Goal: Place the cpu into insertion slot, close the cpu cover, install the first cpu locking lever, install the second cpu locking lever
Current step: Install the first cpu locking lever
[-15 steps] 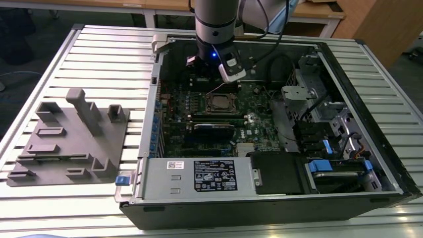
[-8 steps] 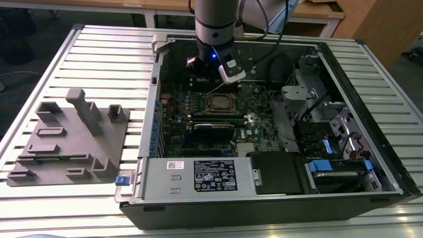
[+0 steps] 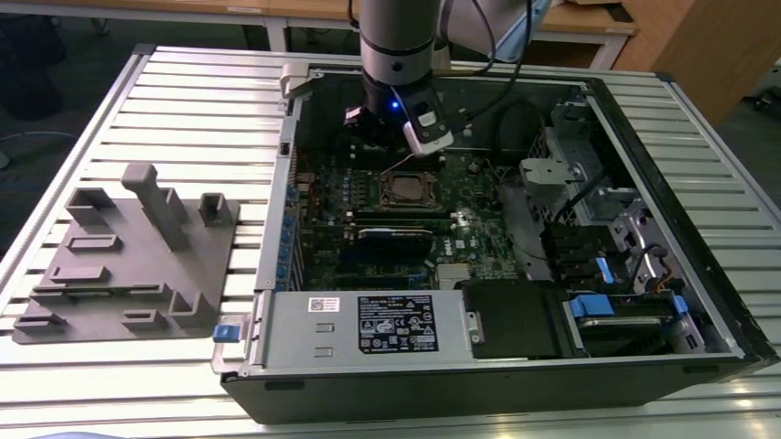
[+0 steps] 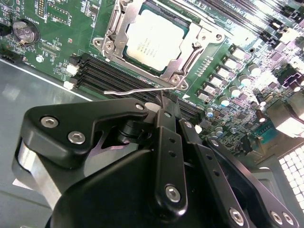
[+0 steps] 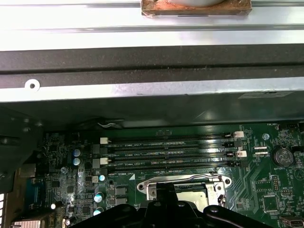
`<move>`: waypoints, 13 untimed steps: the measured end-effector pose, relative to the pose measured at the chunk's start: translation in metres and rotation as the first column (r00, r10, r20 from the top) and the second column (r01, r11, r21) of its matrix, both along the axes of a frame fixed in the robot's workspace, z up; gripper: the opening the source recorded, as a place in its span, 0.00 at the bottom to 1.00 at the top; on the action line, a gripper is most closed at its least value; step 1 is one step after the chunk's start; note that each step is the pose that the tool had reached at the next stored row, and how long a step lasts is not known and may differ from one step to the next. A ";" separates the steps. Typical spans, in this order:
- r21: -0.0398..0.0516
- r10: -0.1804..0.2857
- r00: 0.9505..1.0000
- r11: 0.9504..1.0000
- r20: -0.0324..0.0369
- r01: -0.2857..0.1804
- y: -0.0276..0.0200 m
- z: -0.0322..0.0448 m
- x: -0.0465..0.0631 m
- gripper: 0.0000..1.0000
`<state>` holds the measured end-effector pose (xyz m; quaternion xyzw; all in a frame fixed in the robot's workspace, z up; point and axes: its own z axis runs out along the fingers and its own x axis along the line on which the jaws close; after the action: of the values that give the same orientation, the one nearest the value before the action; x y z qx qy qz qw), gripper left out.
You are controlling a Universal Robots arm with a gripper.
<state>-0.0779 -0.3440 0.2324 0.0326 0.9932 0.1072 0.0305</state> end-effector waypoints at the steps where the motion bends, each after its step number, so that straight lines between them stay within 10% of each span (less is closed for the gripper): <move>1: 0.000 0.000 1.000 1.000 0.000 0.000 0.0000 0.0000 0.000 0.11; 13: -0.001 0.000 1.000 1.000 0.002 0.000 0.0000 -0.0046 0.001 0.11</move>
<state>-0.0773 -0.3440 0.2277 0.0325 0.9933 0.1065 0.0317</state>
